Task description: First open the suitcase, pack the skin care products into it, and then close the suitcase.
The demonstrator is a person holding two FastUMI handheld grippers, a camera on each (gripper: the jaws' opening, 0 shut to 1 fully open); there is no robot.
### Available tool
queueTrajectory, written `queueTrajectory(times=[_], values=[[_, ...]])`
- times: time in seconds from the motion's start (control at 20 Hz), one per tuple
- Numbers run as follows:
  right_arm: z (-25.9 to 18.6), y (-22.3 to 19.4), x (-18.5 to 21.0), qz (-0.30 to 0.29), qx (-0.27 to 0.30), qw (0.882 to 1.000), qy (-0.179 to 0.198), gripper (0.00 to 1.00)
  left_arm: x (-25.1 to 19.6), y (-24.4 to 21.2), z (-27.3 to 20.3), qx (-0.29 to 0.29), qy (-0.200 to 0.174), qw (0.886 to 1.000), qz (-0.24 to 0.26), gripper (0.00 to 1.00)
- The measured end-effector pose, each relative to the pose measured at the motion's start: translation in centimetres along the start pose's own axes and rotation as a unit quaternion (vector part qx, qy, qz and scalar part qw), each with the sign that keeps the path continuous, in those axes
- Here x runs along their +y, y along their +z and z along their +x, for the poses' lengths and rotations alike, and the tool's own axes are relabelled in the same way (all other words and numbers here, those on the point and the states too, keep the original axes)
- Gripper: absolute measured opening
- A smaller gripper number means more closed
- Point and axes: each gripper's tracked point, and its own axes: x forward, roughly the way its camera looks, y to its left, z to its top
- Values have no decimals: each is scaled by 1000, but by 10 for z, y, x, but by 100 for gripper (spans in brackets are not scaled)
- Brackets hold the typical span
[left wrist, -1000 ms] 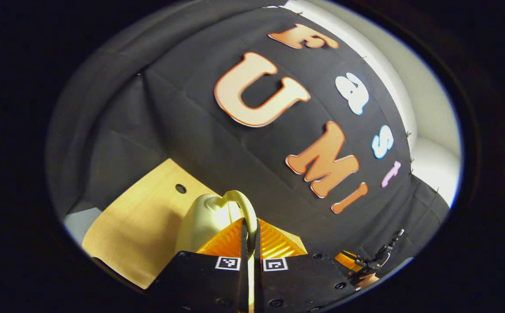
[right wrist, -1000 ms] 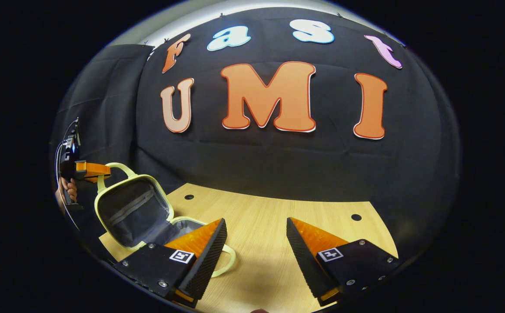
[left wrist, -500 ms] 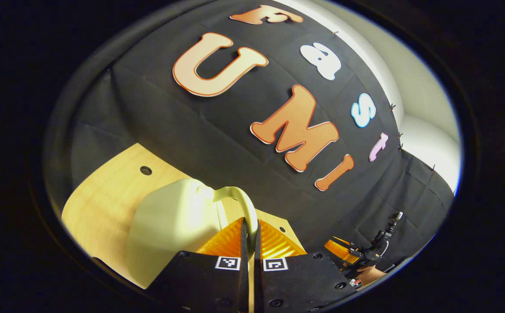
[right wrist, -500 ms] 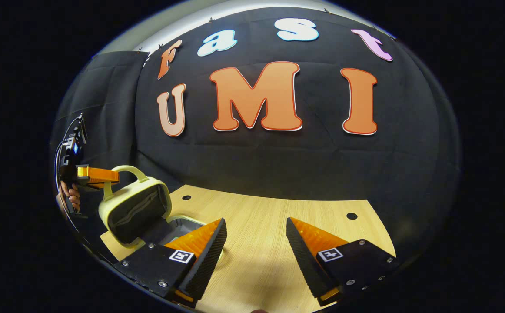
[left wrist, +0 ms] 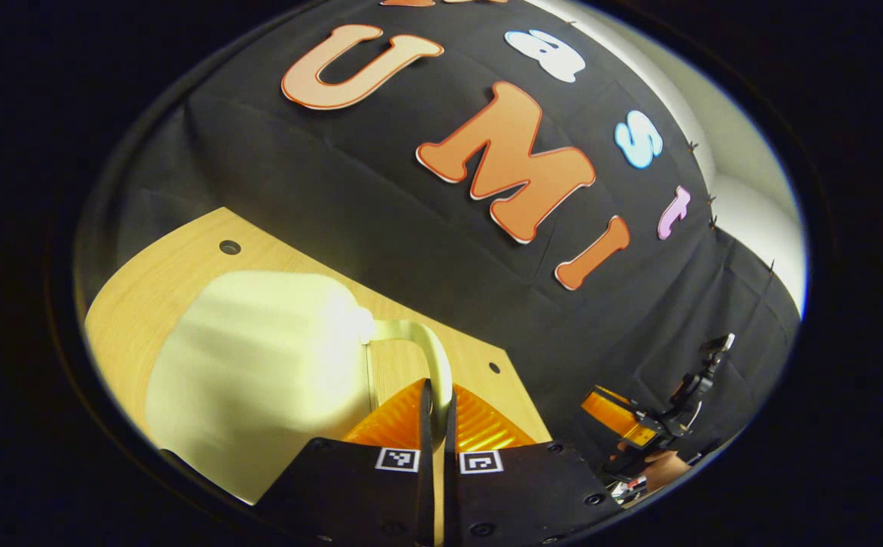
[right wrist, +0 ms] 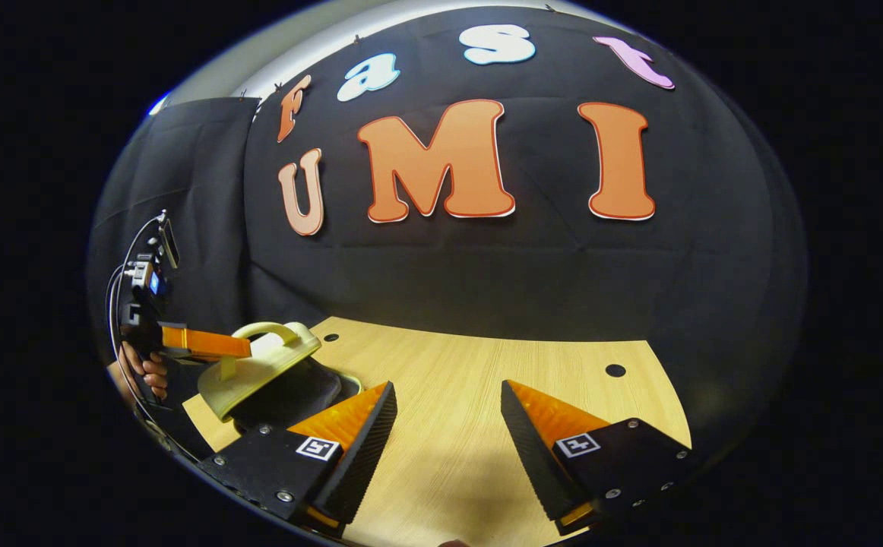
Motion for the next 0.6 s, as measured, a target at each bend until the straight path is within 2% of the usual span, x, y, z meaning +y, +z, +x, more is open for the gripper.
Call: queueTrajectory(times=[0.15,0.35,0.4,0.5,0.6], values=[[-2,-5,-3,4,2,1000,13,88,-2,-33,12,36,38,998,38,6],[-4,-11,-7,8,4,1000,25,88,2,-78,29,102,82,987,88,16],[-4,-14,-8,11,7,1000,28,88,3,-92,36,118,86,985,94,16],[-5,-17,-10,17,10,999,35,88,-12,-104,44,125,77,985,87,22],[-6,-19,-13,16,10,999,36,88,-24,-100,49,111,74,986,98,19]])
